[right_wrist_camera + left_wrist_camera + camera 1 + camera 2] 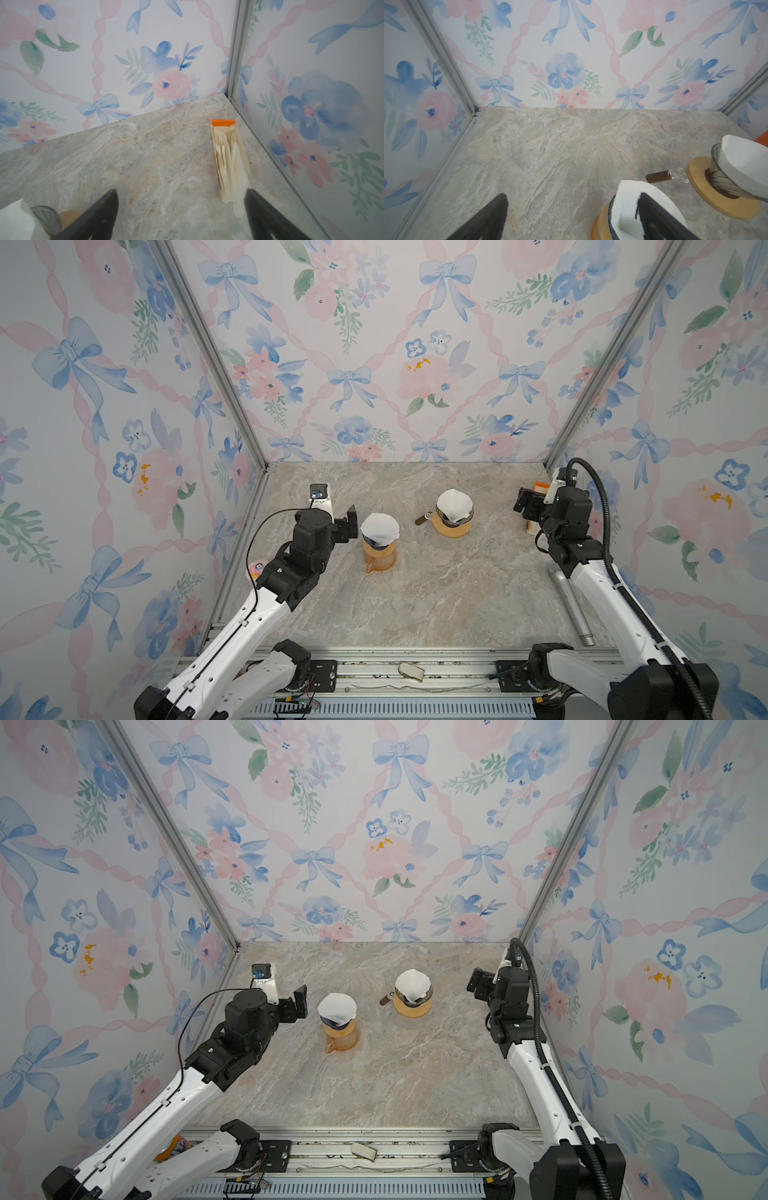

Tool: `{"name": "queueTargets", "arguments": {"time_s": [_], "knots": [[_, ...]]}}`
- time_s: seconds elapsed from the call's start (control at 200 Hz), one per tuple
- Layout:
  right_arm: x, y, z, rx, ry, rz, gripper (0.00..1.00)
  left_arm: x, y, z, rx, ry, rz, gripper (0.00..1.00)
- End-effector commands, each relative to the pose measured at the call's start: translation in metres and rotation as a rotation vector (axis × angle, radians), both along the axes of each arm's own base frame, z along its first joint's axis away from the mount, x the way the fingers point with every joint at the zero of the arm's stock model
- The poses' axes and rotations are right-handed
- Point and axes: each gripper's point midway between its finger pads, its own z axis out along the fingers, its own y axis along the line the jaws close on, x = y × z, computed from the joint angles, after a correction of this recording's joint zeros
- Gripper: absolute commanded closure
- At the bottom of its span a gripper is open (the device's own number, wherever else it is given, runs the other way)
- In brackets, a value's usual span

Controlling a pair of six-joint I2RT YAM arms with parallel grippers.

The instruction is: Place the coffee filter in the dripper

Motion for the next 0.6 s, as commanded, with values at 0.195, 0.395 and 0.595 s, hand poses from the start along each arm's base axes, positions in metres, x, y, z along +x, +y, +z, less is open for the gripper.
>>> {"name": "queueTargets", "arguments": {"time_s": [0.195,0.395,0.595], "knots": [[-0.005,-0.028,-0.054,0.085,0.009,-0.103,0.04,-0.024,0.075,-0.044,-0.003,-0.081,0.263,0.02],[0.001,-0.024,-0.077,0.054,0.014,-0.065,0.04,-0.023,0.092,-0.067,0.044,-0.108,0.324,0.02],[0.002,-0.014,-0.088,-0.031,-0.053,-0.008,0.03,-0.015,0.101,-0.096,0.083,-0.074,0.385,0.02]]}}
